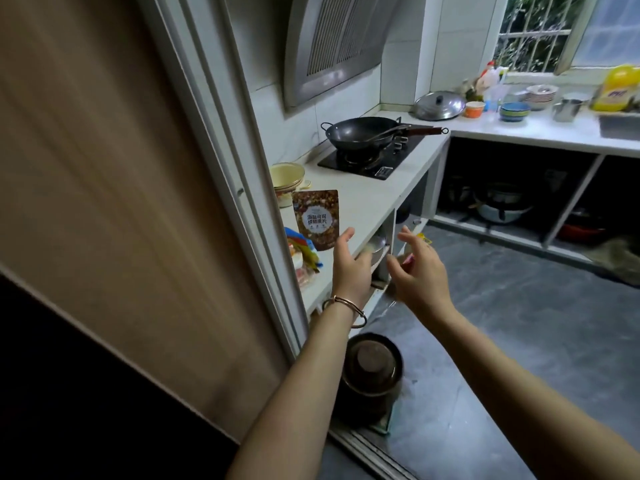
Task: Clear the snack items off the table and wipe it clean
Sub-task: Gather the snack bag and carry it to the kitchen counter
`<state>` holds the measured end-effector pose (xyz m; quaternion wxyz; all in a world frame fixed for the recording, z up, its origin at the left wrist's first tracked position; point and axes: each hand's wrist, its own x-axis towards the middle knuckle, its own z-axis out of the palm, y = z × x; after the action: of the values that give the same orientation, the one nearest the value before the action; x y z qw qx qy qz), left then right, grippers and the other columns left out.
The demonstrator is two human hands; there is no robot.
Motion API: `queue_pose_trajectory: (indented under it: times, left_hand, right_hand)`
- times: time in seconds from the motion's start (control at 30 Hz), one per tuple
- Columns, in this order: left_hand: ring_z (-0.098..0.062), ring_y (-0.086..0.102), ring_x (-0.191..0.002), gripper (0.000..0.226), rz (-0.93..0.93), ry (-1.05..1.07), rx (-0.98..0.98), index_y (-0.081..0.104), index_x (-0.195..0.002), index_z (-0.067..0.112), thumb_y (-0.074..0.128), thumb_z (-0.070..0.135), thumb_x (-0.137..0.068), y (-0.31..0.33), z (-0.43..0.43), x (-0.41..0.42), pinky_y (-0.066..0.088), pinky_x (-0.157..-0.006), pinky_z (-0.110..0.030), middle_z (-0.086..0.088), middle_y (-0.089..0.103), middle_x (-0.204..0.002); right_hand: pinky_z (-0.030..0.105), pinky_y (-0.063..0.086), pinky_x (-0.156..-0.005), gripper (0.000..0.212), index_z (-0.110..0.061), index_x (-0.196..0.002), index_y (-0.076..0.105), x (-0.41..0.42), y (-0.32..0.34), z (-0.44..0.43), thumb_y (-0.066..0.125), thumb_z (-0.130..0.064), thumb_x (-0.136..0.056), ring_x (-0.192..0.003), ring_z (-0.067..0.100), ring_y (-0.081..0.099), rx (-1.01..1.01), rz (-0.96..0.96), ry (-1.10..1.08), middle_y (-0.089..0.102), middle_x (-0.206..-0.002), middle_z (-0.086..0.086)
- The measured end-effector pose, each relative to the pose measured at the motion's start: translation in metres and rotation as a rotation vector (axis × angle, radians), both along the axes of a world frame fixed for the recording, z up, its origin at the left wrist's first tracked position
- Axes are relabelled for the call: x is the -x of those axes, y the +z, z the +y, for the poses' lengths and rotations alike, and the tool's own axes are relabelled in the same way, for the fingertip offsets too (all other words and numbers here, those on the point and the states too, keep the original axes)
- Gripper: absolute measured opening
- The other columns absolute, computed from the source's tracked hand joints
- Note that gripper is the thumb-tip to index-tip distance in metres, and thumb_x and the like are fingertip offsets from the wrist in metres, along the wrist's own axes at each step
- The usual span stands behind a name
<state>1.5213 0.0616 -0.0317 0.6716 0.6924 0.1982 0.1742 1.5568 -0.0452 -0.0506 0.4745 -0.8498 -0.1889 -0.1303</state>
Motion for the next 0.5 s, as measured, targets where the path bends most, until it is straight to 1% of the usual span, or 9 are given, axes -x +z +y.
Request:
queue_pose_trajectory:
  times: [0.13, 0.17, 0.23, 0.27, 0.33, 0.37, 0.4, 0.43, 0.5]
  left_hand:
    - [-0.018, 0.044, -0.128, 0.053, 0.005, 0.062, -0.003, 0.037, -0.137, 0.018, 0.047, 0.004, -0.087, 0.0, -0.027, 0.044, 0.04, -0.107, -0.038, 0.003, 0.041, -0.14]
    - [-0.008, 0.05, -0.12, 0.052, -0.01, 0.083, 0.006, 0.038, -0.137, 0.017, 0.047, 0.003, -0.088, -0.001, -0.033, 0.055, 0.044, -0.1, -0.028, 0.005, 0.044, -0.132]
    - [0.01, 0.055, -0.093, 0.049, -0.02, 0.144, 0.04, 0.039, -0.136, 0.011, 0.046, -0.003, -0.089, -0.001, -0.045, 0.079, 0.044, -0.075, -0.006, 0.007, 0.048, -0.118]
    - [0.009, 0.055, -0.094, 0.049, -0.018, 0.167, 0.055, 0.039, -0.136, 0.009, 0.045, -0.004, -0.089, -0.003, -0.05, 0.09, 0.043, -0.074, -0.005, 0.004, 0.049, -0.12]
    - [-0.01, 0.05, -0.119, 0.052, -0.027, 0.187, 0.06, 0.04, -0.138, 0.01, 0.049, 0.001, -0.087, -0.006, -0.06, 0.118, 0.044, -0.095, -0.019, -0.004, 0.046, -0.136]
    - [-0.017, 0.048, -0.125, 0.055, -0.025, 0.202, 0.076, 0.04, -0.137, 0.012, 0.051, 0.004, -0.084, -0.012, -0.065, 0.132, 0.043, -0.102, -0.028, -0.005, 0.045, -0.139]
    - [-0.018, 0.048, -0.125, 0.058, -0.023, 0.212, 0.097, 0.04, -0.137, 0.012, 0.052, 0.004, -0.081, -0.014, -0.07, 0.15, 0.045, -0.102, -0.03, -0.004, 0.046, -0.138]
    - [-0.016, 0.048, -0.124, 0.057, -0.022, 0.229, 0.11, 0.039, -0.137, 0.011, 0.052, 0.002, -0.082, -0.016, -0.074, 0.168, 0.046, -0.098, -0.024, 0.0, 0.046, -0.135]
    - [-0.01, 0.041, -0.124, 0.052, 0.005, 0.292, 0.084, 0.038, -0.137, 0.008, 0.048, -0.005, -0.088, -0.018, -0.078, 0.203, 0.037, -0.089, -0.003, 0.006, 0.04, -0.128]
  right_hand:
    - [0.033, 0.045, -0.088, 0.043, -0.017, -0.122, 0.056, 0.041, -0.004, -0.022, 0.06, -0.031, -0.082, -0.106, 0.024, 0.059, 0.011, 0.023, 0.055, 0.056, -0.134, -0.004]
    - [0.028, 0.042, -0.088, 0.042, -0.016, -0.123, 0.056, 0.05, -0.005, -0.027, 0.062, -0.029, -0.083, -0.111, 0.021, 0.057, 0.013, 0.025, 0.067, 0.056, -0.133, -0.003]
    - [0.02, 0.036, -0.088, 0.042, -0.016, -0.124, 0.055, 0.072, -0.004, -0.039, 0.064, -0.026, -0.085, -0.118, 0.016, 0.053, 0.006, 0.027, 0.092, 0.058, -0.131, -0.001]
    - [0.019, 0.035, -0.089, 0.043, -0.015, -0.125, 0.055, 0.084, -0.004, -0.044, 0.064, -0.026, -0.085, -0.119, 0.015, 0.052, 0.005, 0.028, 0.108, 0.058, -0.131, 0.0]
    - [0.021, 0.036, -0.092, 0.044, -0.012, -0.127, 0.054, 0.11, -0.009, -0.055, 0.064, -0.026, -0.086, -0.121, 0.016, 0.051, 0.01, 0.033, 0.147, 0.057, -0.132, 0.002]
    - [0.023, 0.038, -0.095, 0.044, -0.012, -0.127, 0.054, 0.123, -0.011, -0.06, 0.064, -0.026, -0.086, -0.122, 0.017, 0.051, 0.013, 0.036, 0.171, 0.056, -0.133, 0.003]
    - [0.027, 0.04, -0.097, 0.044, -0.012, -0.126, 0.054, 0.138, -0.014, -0.064, 0.064, -0.026, -0.086, -0.122, 0.019, 0.052, 0.016, 0.043, 0.199, 0.055, -0.135, 0.003]
    - [0.03, 0.041, -0.098, 0.043, -0.012, -0.126, 0.054, 0.152, -0.017, -0.068, 0.063, -0.027, -0.086, -0.122, 0.019, 0.052, 0.017, 0.049, 0.228, 0.055, -0.135, 0.003]
    - [0.032, 0.042, -0.097, 0.043, -0.013, -0.126, 0.054, 0.18, -0.02, -0.071, 0.063, -0.028, -0.087, -0.121, 0.02, 0.052, 0.033, 0.056, 0.28, 0.056, -0.134, 0.004]
